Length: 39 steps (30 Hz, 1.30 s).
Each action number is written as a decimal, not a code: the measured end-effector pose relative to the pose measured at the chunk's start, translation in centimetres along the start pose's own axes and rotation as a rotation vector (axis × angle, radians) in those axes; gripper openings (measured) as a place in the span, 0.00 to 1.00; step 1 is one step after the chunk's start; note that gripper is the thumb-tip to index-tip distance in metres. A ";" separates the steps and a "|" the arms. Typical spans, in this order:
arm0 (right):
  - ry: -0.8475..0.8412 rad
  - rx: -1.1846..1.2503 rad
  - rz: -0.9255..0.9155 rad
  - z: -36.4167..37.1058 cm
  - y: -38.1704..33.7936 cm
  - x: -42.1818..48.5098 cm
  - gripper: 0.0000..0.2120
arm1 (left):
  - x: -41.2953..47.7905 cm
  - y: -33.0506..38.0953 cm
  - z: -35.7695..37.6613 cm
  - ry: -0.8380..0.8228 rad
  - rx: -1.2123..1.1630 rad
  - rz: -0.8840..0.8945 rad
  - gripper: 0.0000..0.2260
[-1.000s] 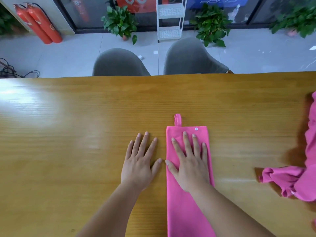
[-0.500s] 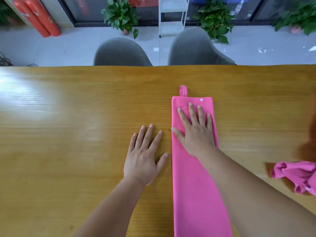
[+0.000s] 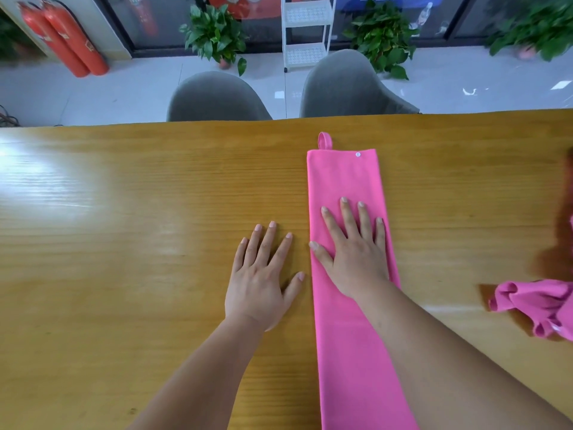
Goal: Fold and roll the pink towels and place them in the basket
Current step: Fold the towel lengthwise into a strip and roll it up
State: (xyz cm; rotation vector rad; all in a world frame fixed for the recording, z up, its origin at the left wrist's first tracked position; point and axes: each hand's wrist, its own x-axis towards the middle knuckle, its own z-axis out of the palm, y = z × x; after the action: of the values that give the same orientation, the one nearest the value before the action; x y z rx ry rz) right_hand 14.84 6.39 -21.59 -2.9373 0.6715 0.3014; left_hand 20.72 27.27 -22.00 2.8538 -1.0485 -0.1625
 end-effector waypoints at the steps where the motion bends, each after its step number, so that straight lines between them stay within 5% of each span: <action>1: -0.003 0.010 0.000 -0.3 0.0 -0.2 0.37 | 0.0 -0.1 0.0 0.001 0.001 0.000 0.33; 7: -0.016 -0.013 -0.012 0.7 -0.5 -8.3 0.37 | -0.1 0.1 0.0 0.021 -0.018 0.009 0.33; 16: -0.021 -0.007 -0.006 0.1 -0.3 -1.8 0.37 | -0.1 0.0 -0.1 0.009 -0.001 0.002 0.33; 24: -0.066 -0.055 -0.048 0.6 0.2 -9.2 0.40 | -0.2 0.2 -0.1 0.015 -0.030 0.006 0.34; 33: -0.028 -0.036 -0.061 -0.5 0.3 0.3 0.40 | 0.0 0.1 0.0 0.002 -0.002 0.001 0.33; 39: -0.026 -0.026 -0.068 0.3 -0.6 -7.5 0.39 | -0.1 0.1 -0.2 0.009 -0.016 0.002 0.34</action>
State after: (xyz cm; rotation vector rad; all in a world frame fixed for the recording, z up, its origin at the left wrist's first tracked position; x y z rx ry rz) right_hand 8.43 10.09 -20.16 -2.9679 0.5666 0.3437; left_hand 20.63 27.25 -21.83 2.8369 -1.0437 -0.1573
